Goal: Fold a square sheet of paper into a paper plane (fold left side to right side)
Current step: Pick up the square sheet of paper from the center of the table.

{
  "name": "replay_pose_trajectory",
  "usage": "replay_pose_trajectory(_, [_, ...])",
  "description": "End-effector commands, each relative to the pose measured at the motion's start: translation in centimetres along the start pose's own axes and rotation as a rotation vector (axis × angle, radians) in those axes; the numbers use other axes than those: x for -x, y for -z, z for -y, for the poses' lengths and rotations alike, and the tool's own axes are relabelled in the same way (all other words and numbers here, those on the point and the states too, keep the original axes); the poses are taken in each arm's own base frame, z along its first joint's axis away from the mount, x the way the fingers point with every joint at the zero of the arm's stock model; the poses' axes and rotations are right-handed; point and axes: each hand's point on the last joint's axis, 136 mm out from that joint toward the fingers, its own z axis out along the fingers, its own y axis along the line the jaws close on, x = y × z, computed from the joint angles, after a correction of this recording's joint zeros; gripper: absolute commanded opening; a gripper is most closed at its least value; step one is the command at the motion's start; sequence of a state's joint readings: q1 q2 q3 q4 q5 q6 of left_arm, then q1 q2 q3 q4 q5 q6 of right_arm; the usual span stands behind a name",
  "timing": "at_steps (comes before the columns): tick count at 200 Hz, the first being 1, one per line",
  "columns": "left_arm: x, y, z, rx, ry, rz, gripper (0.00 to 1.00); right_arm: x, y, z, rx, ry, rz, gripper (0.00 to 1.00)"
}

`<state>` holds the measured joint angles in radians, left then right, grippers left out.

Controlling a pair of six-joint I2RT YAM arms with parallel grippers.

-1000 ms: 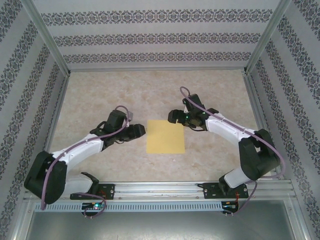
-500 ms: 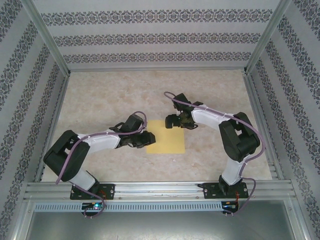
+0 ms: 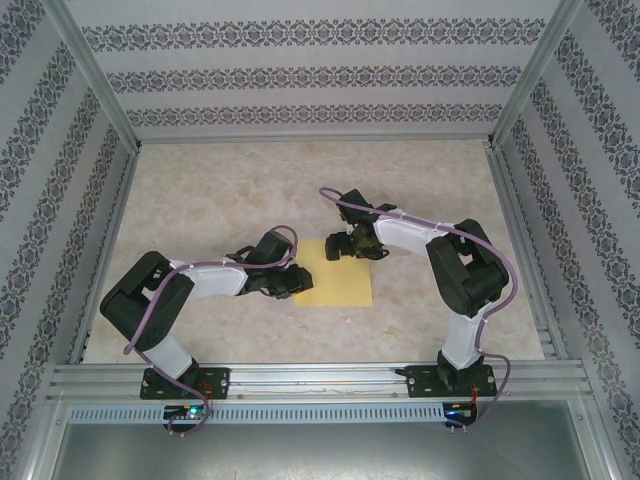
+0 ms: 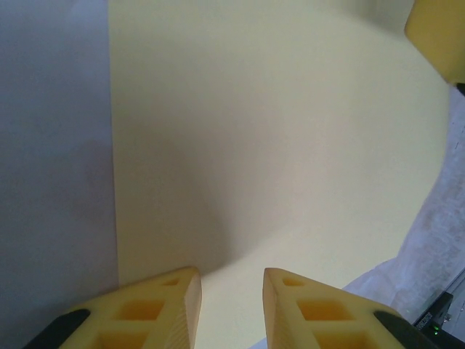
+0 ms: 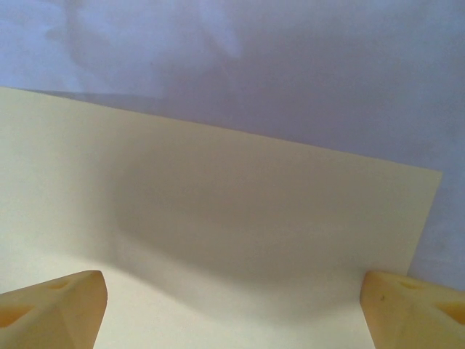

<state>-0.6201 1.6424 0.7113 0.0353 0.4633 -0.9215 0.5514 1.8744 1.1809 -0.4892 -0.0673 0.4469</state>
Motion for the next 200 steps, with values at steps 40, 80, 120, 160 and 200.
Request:
replay_pose_trajectory(40, [-0.2,-0.4,-0.9,0.048,0.013,0.004,0.29,-2.8,1.0,-2.6,0.042,0.028,-0.059,0.87])
replay_pose_trajectory(80, [-0.1,-0.2,-0.6,0.033,0.009,0.015,0.29,-3.8,1.3,-3.2,0.044,0.053,-0.087,0.79])
replay_pose_trajectory(120, [0.3,-0.3,0.0,0.014,0.005,0.021,0.29,-4.7,0.5,-3.5,0.057,0.059,-0.130,0.68])
replay_pose_trajectory(160, [1.0,0.5,1.2,-0.019,-0.012,0.055,0.33,-4.8,1.0,-3.8,0.082,0.073,-0.122,0.56])
replay_pose_trajectory(200, [2.5,3.3,2.6,-0.046,-0.043,0.131,0.42,-5.0,1.4,-4.2,0.168,0.056,-0.116,0.39])
